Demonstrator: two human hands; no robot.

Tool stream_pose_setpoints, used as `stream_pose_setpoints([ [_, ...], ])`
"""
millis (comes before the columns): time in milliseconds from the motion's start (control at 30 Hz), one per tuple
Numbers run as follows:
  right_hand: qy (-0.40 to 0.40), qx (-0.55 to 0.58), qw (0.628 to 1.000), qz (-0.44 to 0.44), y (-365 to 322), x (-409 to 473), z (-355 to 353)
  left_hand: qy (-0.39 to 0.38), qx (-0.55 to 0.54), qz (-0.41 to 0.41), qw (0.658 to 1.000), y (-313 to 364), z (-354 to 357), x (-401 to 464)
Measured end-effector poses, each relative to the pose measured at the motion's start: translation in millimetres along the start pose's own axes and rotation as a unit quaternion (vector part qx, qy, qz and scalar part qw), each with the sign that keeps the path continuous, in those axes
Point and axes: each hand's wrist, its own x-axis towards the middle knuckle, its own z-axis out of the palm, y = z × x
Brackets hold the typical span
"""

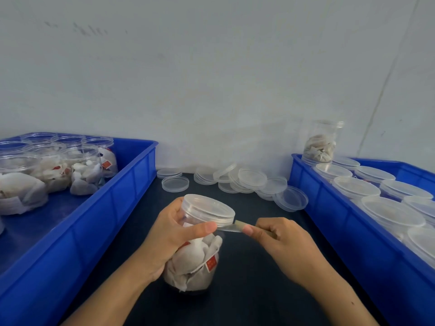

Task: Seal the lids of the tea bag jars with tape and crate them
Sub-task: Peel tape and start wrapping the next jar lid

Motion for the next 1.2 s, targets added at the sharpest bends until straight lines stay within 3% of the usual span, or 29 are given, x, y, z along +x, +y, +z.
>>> stream_pose_setpoints([
  [433, 0.028, 0.010, 1.000, 0.001, -4.1, 3.1, 10.3, -0.076, -0.108, -0.052, 0.990, -5.2, 3.6, -2.9],
  [567, 0.012, 0.027, 0.999, 0.024, -6.1, 2.0, 10.9, -0.078, -0.082, -0.042, 0.993, -5.7, 4.2, -2.7],
  [733, 0.054, 0.009, 0.997, 0.054, -16.0, -3.1, 21.1, 0.021, -0.032, 0.018, 0.999, -6.4, 10.3, -5.8],
  [933, 0.065, -0.020, 0.997, 0.028, -28.4, -11.1, 32.1, 0.112, 0.134, 0.086, 0.981, -6.7, 20.7, -7.1],
  [1067, 0.033, 0.006, 0.999, 0.001, -31.6, -13.0, 28.2, 0.133, 0.104, 0.079, 0.982, -9.6, 13.8, -0.9],
  [1200, 0.047, -0.012, 0.998, -0.035, -28.0, -11.4, 17.2, 0.100, 0.027, 0.065, 0.993, -10.4, 2.4, 3.3],
])
